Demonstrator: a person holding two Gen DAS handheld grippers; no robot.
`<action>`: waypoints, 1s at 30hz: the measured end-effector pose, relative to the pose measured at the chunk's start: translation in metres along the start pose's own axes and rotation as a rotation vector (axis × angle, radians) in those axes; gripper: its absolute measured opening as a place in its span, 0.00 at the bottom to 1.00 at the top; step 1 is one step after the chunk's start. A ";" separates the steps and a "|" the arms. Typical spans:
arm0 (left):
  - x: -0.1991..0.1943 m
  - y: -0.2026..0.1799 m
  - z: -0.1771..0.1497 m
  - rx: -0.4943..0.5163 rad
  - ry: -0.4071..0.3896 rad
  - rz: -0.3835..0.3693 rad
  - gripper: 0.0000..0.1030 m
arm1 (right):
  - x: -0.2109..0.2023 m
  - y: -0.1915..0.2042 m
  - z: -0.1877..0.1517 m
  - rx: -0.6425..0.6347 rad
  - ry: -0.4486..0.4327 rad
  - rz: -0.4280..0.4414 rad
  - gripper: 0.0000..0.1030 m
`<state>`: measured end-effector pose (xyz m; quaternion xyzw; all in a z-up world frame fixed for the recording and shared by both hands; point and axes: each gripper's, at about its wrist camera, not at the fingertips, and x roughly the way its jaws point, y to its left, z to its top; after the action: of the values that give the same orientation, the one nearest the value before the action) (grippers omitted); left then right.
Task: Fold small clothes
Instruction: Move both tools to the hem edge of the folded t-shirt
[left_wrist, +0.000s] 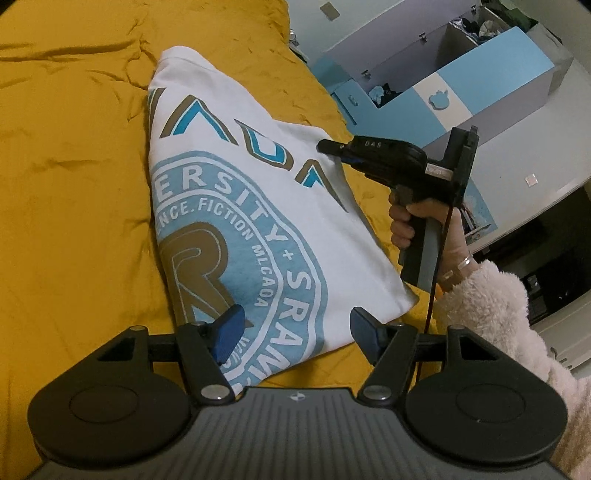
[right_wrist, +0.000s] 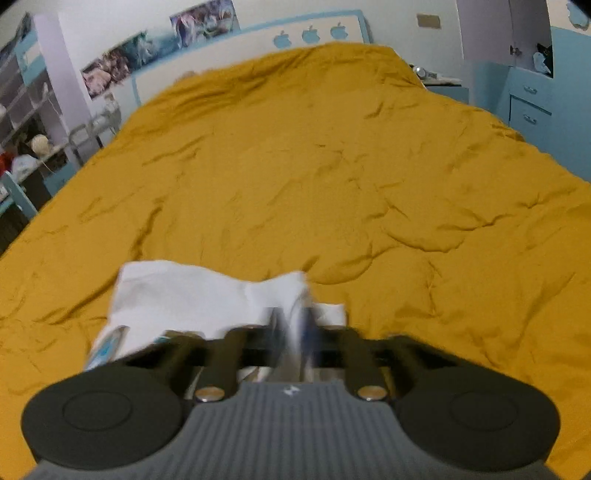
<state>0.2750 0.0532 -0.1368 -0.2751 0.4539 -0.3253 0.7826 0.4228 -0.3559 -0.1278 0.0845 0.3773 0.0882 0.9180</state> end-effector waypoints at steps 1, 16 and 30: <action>0.000 0.000 -0.001 -0.008 -0.010 -0.003 0.75 | -0.002 -0.001 0.003 0.004 -0.025 0.007 0.01; -0.012 -0.014 -0.013 -0.039 -0.043 0.025 0.75 | -0.056 -0.004 -0.026 -0.019 -0.103 0.133 0.33; -0.050 -0.016 -0.024 -0.027 -0.135 0.103 0.76 | -0.112 -0.030 -0.118 0.144 0.053 0.278 0.34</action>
<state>0.2304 0.0775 -0.1094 -0.2830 0.4179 -0.2590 0.8235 0.2640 -0.4002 -0.1410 0.1993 0.3913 0.1893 0.8782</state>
